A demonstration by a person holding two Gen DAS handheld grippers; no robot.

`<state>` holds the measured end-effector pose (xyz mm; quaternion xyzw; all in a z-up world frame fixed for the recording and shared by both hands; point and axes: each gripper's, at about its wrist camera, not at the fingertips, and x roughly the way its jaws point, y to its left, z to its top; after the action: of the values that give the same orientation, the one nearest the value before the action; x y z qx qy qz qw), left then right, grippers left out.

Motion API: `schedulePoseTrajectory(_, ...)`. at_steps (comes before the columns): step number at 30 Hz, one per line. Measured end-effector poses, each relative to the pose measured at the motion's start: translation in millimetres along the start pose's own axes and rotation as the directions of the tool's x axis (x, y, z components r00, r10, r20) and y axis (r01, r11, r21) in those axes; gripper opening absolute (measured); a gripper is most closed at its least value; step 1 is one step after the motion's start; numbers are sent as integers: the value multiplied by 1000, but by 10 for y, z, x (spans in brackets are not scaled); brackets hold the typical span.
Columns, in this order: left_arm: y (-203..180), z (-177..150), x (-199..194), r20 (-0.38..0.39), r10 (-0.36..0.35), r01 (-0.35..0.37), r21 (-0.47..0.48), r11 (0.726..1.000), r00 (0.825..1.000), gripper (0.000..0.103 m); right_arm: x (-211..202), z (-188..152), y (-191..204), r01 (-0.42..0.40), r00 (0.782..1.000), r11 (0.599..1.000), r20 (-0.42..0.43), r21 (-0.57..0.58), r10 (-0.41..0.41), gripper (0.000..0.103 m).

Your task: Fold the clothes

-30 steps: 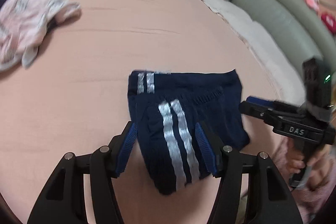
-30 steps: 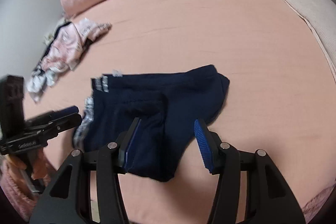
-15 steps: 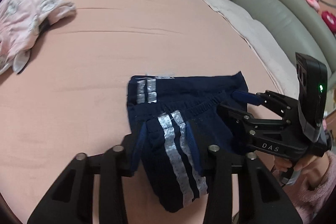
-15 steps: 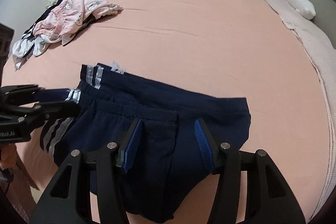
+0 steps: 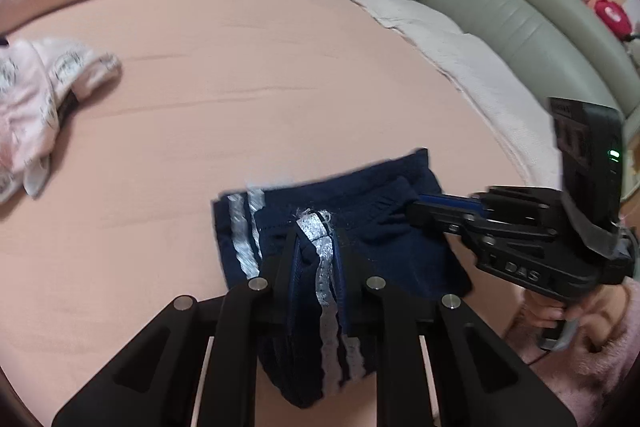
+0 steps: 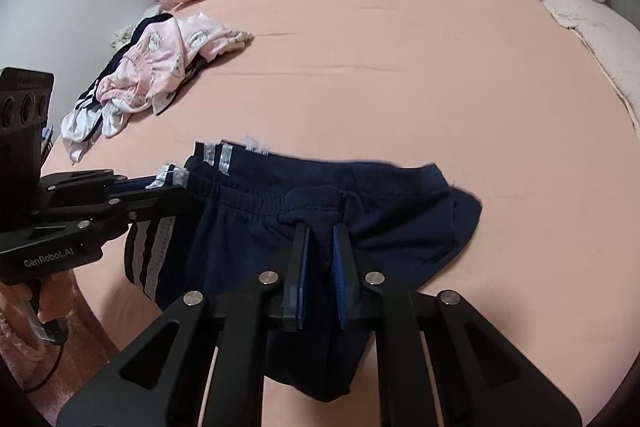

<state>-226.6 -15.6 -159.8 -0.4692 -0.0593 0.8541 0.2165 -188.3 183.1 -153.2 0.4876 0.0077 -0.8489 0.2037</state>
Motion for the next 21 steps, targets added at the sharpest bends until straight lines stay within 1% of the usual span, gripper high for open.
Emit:
schedulePoseTrajectory(1,33,17,21,-10,5,-5,-12,1000,1000,16,12,18,8,14,1000,1000,6,-2,-14,10)
schedulePoseTrajectory(2,71,28,45,-23,6,-7,-27,1000,1000,19,24,13,-10,24,1000,1000,-2,3,-24,10)
schedulePoseTrajectory(3,130,10,82,-45,-9,6,-54,998,999,30,36,4,-33,33,999,999,-12,9,-32,11)
schedulePoseTrajectory(4,176,-25,118,-67,-12,7,-73,997,998,38,58,-10,-41,36,999,999,-24,8,-36,13)
schedulePoseTrajectory(5,198,-70,136,-78,-4,-1,-70,998,997,49,81,-24,-46,38,999,999,-37,6,-38,15)
schedulePoseTrajectory(6,217,-114,149,-86,7,-12,-64,998,996,50,104,-39,-51,40,998,999,-50,3,-40,20)
schedulePoseTrajectory(7,224,-157,145,-83,33,-37,-50,998,996,50,128,-53,-56,43,997,999,-62,0,-43,28)
schedulePoseTrajectory(8,237,-194,141,-83,45,-49,-44,998,996,50,121,-66,-57,45,997,999,-58,3,-44,33)
schedulePoseTrajectory(9,243,-217,141,-84,42,-45,-44,998,996,50,108,-79,-57,46,998,999,-50,7,-46,38)
schedulePoseTrajectory(10,253,-231,160,-90,41,-45,-45,998,995,50,94,-90,-60,47,998,999,-43,11,-46,38)
schedulePoseTrajectory(11,258,-244,180,-95,41,-45,-45,998,995,50,108,-94,-59,41,998,999,-43,15,-40,38)
schedulePoseTrajectory(12,244,-245,200,-95,42,-47,-46,998,995,45,127,-98,-58,33,998,999,-46,20,-32,33)
schedulePoseTrajectory(13,225,-241,195,-87,38,-42,-46,998,996,36,133,-101,-27,38,998,999,-48,14,-37,19)
schedulePoseTrajectory(14,200,-238,183,-77,37,-40,-43,998,996,22,136,-104,11,46,998,999,-50,6,-46,13)
schedulePoseTrajectory(16,134,-245,118,-56,61,-63,-26,998,997,22,143,-109,86,62,997,998,-55,-10,-63,8)
schedulePoseTrajectory(17,115,-251,92,-50,70,-71,-22,997,996,18,117,-111,117,68,996,998,-50,-18,-69,8)
schedulePoseTrajectory(18,108,-253,57,-44,67,-68,-23,997,997,16,85,-112,146,74,996,997,-44,-26,-75,7)
schedulePoseTrajectory(21,86,-257,-47,-24,59,-60,-23,998,998,15,-54,-98,178,56,998,998,-18,-32,-57,7)
